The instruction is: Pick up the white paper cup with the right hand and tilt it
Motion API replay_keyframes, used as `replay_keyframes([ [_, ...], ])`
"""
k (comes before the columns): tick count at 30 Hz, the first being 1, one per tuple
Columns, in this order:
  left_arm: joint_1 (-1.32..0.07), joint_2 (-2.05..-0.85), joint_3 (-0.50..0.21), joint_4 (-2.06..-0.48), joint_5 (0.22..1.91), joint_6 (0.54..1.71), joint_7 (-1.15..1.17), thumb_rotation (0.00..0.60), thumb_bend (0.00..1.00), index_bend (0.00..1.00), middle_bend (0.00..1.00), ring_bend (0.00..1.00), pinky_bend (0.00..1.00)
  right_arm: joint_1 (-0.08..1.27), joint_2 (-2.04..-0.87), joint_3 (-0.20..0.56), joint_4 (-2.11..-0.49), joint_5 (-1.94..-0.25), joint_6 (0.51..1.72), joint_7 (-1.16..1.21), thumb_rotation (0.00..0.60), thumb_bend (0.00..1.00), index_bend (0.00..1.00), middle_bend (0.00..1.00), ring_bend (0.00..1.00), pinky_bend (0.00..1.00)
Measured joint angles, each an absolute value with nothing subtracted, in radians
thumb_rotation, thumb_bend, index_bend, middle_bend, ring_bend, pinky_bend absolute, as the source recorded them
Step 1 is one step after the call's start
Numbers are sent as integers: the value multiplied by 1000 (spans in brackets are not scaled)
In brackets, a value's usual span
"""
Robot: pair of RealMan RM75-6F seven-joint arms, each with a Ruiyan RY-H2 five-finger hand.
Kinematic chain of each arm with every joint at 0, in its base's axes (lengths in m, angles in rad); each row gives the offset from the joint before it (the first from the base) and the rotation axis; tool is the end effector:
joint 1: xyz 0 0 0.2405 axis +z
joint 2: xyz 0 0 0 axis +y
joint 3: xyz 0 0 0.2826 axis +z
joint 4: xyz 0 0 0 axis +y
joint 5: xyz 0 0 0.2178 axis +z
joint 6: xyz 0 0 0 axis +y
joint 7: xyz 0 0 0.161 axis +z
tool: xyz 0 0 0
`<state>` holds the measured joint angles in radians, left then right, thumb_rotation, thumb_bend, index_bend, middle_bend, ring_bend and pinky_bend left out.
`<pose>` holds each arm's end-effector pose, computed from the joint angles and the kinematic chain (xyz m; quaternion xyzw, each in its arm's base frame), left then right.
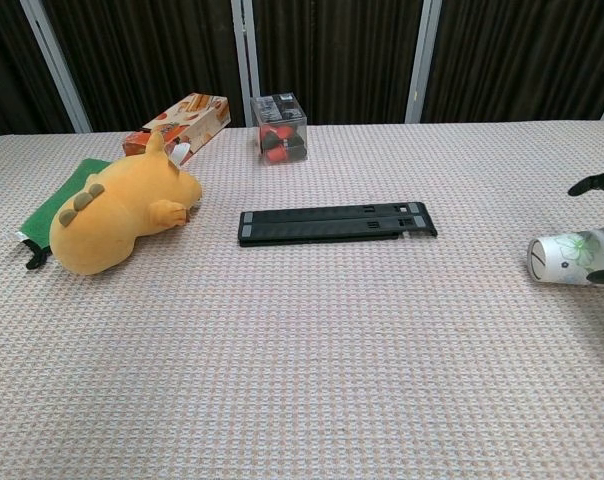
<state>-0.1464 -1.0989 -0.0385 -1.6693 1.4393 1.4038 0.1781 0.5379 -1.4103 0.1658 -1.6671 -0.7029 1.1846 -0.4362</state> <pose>-0.3293 0.2171 0.1544 -0.6350 -0.3657 -0.3285 0.5959 -0.2766 -0.3311 0.0347 0.5726 -0.5345 0.2804 0.5549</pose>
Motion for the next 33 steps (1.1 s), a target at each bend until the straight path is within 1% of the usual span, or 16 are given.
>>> replay_keyframes([
  [6, -147, -1098, -38, -1669, 1440, 1403, 176, 600, 0, 0, 0, 0, 0, 542, -1446, 157, -1665, -736, 1219, -473, 600, 218, 209, 0, 0, 0],
  [12, -147, -1096, -37, -1667, 1442, 1400, 166, 600, 0, 0, 0, 0, 0, 556, -1501, 159, -1620, -735, 1242, -532, 600, 217, 245, 4, 0, 0],
  [16, -148, -1095, -37, -1666, 1443, 1399, 163, 600, 0, 0, 0, 0, 0, 565, -1540, 157, -1575, -729, 1251, -571, 600, 218, 297, 41, 0, 0],
  [21, -148, -1095, -37, -1665, 1444, 1399, 161, 600, 0, 0, 0, 0, 0, 571, -1581, 161, -1514, -730, 1257, -592, 600, 227, 384, 119, 0, 0],
  [25, -149, -1095, -37, -1664, 1444, 1399, 161, 600, 0, 0, 0, 0, 0, 569, -1607, 164, -1464, -737, 1260, -596, 600, 234, 424, 148, 0, 0],
  [27, -149, -1095, -37, -1664, 1444, 1399, 162, 600, 0, 0, 0, 0, 0, 564, -1620, 166, -1441, -737, 1257, -597, 600, 235, 462, 168, 0, 0],
  [33, -148, -1096, -37, -1665, 1444, 1401, 164, 600, 0, 0, 0, 0, 0, 553, -1630, 178, -1438, -776, 1270, -579, 600, 236, 479, 175, 0, 0],
])
